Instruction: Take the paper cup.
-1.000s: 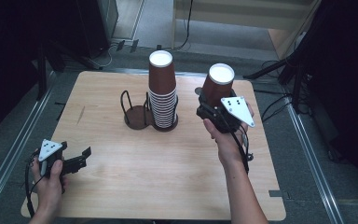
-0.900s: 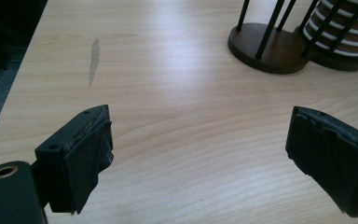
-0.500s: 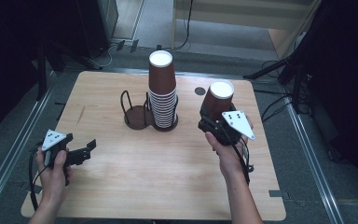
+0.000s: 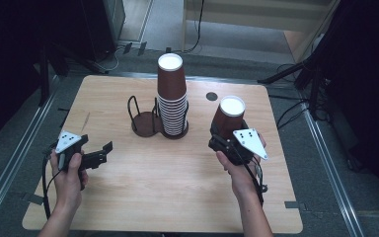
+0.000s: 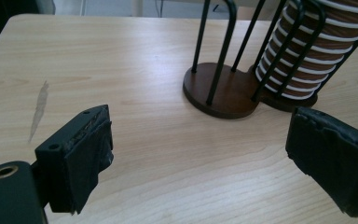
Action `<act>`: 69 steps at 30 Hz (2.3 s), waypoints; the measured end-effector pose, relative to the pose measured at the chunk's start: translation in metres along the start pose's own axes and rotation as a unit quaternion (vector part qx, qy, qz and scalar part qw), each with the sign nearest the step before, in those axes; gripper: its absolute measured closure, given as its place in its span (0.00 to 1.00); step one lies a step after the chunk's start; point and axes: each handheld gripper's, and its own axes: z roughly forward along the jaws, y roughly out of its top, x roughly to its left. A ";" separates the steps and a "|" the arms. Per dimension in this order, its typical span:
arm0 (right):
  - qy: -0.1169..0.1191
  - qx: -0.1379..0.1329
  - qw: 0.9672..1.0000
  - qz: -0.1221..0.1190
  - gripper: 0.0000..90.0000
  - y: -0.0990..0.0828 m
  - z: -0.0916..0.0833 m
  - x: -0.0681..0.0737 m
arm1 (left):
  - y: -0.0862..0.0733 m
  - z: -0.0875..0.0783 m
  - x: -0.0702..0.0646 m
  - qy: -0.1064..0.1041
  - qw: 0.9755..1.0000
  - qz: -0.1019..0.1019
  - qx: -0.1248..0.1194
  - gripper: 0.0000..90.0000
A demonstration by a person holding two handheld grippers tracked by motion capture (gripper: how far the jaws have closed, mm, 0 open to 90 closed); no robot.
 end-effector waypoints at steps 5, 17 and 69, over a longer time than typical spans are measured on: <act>0.001 0.004 1.000 -0.001 0.14 -0.005 -0.001 0.001 | 0.006 0.003 -0.007 -0.006 1.000 0.004 -0.008 0.09; 0.007 0.016 1.000 -0.015 0.14 -0.020 -0.002 0.010 | 0.013 0.010 -0.030 -0.042 0.999 0.029 -0.013 0.09; 0.050 0.058 0.989 -0.126 0.14 -0.068 0.003 0.078 | 0.022 0.014 -0.085 -0.164 0.983 0.077 -0.005 0.09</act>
